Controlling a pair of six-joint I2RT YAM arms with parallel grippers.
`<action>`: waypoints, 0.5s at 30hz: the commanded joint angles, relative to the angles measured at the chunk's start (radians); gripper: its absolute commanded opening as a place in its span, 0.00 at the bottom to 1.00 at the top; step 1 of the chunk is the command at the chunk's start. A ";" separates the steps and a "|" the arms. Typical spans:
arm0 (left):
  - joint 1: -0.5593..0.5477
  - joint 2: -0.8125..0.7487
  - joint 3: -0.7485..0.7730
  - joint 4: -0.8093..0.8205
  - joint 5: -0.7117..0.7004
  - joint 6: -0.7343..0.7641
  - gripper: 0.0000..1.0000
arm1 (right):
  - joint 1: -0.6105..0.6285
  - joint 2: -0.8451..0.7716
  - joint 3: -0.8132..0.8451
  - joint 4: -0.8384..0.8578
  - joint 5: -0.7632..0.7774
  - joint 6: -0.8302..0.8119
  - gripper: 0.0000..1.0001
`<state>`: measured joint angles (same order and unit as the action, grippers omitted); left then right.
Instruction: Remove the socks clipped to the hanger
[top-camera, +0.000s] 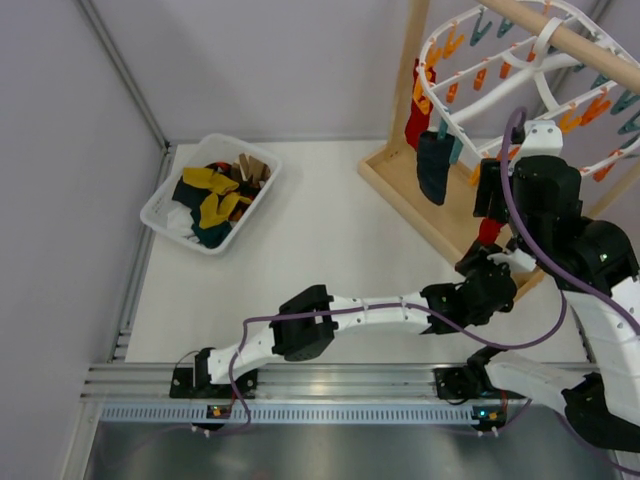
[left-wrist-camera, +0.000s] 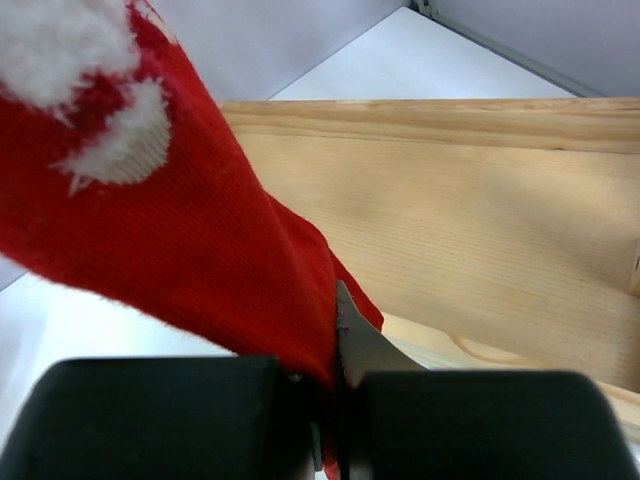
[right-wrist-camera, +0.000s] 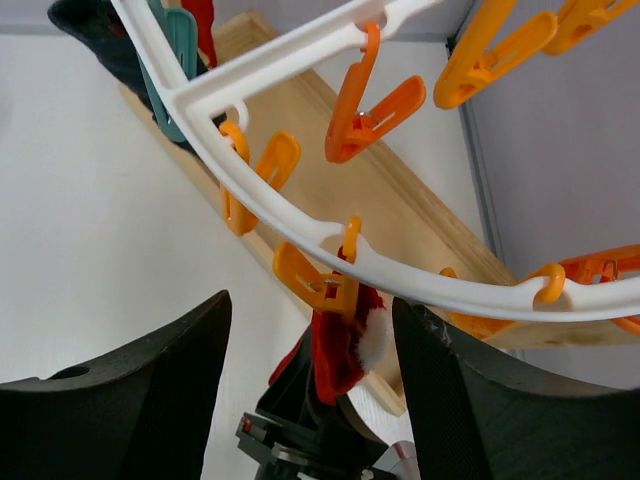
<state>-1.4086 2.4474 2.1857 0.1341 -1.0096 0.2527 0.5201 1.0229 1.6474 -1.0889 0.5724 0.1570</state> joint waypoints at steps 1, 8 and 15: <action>-0.003 -0.041 -0.014 0.013 0.017 -0.020 0.00 | 0.026 0.011 -0.009 0.121 0.090 -0.017 0.63; -0.006 -0.067 -0.038 0.012 0.028 -0.029 0.00 | 0.073 0.002 -0.093 0.214 0.248 -0.040 0.63; -0.006 -0.071 -0.037 0.013 0.020 -0.024 0.00 | 0.086 -0.004 -0.156 0.245 0.314 -0.051 0.62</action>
<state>-1.4090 2.4466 2.1487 0.1337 -0.9874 0.2367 0.5827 1.0317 1.4960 -0.9268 0.8165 0.1219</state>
